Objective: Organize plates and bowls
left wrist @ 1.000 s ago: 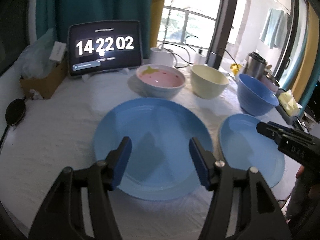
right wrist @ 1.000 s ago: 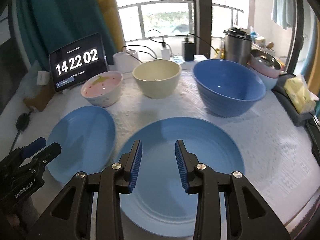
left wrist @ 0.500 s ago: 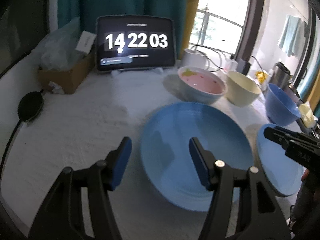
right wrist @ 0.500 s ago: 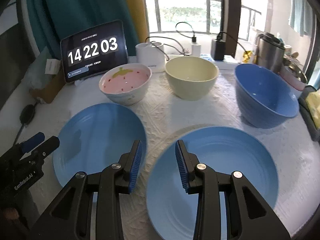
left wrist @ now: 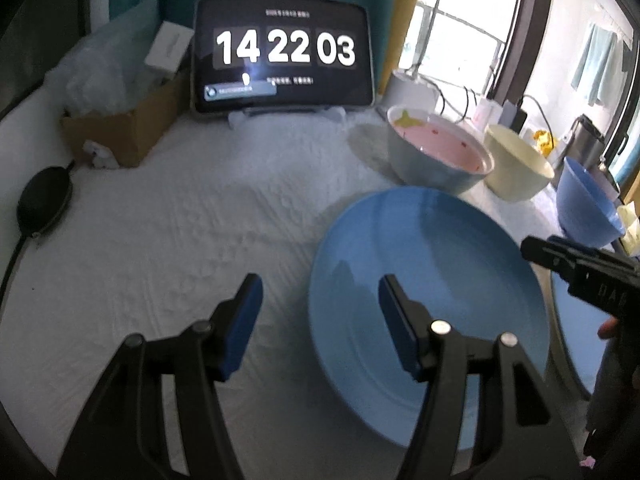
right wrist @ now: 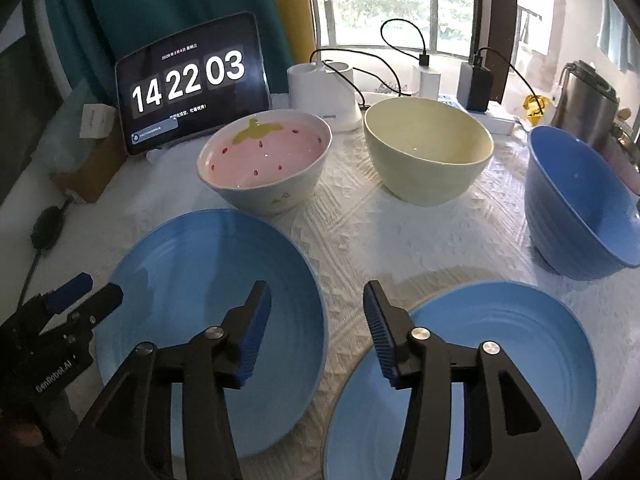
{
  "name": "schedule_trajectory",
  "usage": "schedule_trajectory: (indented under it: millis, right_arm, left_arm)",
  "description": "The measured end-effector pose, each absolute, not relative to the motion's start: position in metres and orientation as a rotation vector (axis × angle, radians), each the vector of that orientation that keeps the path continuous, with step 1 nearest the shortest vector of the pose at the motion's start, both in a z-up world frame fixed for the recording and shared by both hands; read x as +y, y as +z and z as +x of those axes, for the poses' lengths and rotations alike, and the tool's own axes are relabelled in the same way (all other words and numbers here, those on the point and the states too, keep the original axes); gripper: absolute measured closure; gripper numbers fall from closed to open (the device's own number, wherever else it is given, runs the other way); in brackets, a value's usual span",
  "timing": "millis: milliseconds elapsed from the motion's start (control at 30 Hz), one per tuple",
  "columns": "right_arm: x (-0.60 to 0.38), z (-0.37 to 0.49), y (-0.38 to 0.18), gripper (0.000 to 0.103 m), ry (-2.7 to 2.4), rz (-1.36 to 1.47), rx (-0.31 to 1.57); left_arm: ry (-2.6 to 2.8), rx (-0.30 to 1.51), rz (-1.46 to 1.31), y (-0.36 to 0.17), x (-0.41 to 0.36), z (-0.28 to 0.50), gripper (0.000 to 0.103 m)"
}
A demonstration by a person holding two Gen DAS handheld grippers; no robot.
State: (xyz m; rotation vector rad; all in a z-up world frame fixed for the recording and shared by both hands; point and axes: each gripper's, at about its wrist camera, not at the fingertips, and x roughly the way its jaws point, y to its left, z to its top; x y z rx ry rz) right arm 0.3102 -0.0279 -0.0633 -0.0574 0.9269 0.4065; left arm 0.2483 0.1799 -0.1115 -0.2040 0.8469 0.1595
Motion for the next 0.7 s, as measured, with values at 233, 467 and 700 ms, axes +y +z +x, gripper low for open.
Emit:
schedule_trajectory:
  millis: [233, 467, 700]
  right_arm:
    - [-0.016, 0.322, -0.083, 0.049, 0.395, -0.079, 0.997]
    - [0.0, 0.321, -0.094, 0.048, 0.428, -0.125, 1.037]
    - [0.002, 0.317, -0.095, 0.051, 0.44, -0.125, 1.022]
  left_arm:
    - [0.149, 0.898, -0.197, -0.127, 0.176, 0.254, 0.035]
    - [0.152, 0.909, -0.137, -0.13, 0.167, 0.258, 0.033]
    - [0.083, 0.913, -0.111, -0.126, 0.155, 0.257, 0.039]
